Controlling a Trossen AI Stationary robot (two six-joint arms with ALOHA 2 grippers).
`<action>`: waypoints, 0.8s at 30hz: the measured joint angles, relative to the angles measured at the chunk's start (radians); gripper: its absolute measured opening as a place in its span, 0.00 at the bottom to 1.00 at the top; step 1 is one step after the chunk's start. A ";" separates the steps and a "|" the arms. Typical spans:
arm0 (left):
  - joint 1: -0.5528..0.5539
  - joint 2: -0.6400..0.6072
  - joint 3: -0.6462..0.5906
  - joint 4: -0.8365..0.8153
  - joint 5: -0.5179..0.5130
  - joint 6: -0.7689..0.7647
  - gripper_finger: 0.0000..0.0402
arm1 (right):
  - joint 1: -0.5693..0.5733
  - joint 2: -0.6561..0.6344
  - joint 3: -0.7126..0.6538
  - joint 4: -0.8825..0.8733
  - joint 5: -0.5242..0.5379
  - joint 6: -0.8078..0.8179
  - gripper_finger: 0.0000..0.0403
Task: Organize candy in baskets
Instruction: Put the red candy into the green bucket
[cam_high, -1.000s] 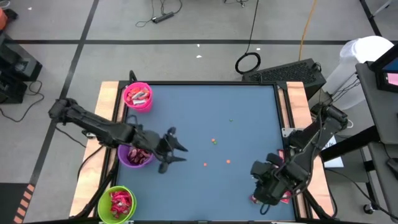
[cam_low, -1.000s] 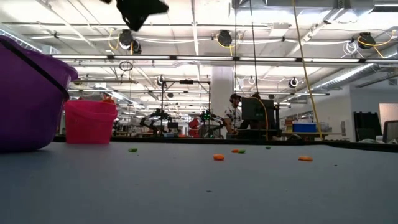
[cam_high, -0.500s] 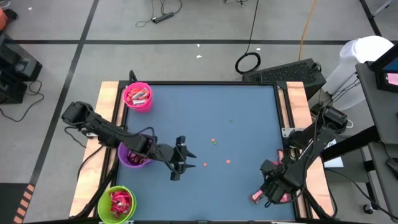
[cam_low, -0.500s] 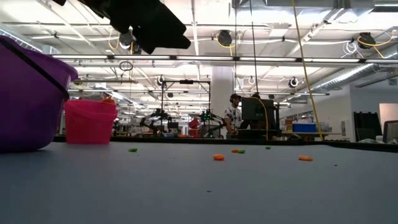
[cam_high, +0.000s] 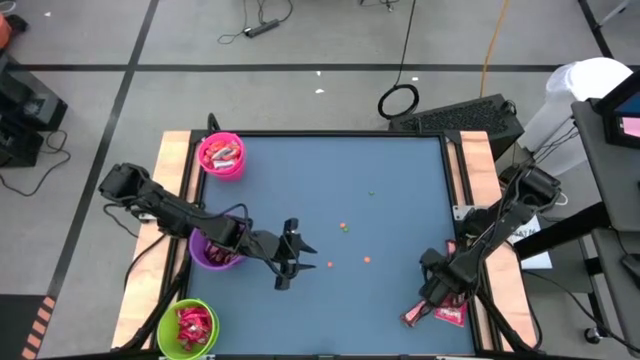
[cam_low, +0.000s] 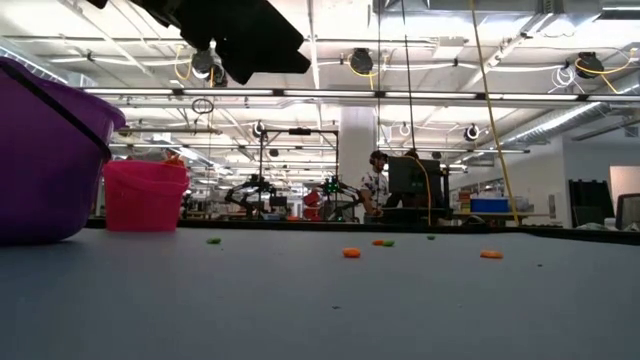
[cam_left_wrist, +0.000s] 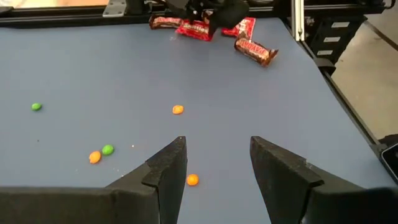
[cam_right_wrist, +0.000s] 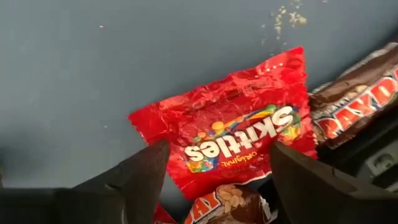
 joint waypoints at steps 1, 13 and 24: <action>0.000 0.000 0.000 0.000 0.000 0.000 0.46 | -0.005 -0.003 -0.011 0.014 -0.003 -0.010 0.68; -0.007 0.000 0.000 0.002 0.000 -0.002 0.46 | -0.035 0.000 -0.024 0.091 -0.003 -0.178 0.41; -0.007 0.000 0.000 0.031 -0.004 -0.002 0.46 | -0.034 0.011 0.031 0.084 0.014 -0.269 0.02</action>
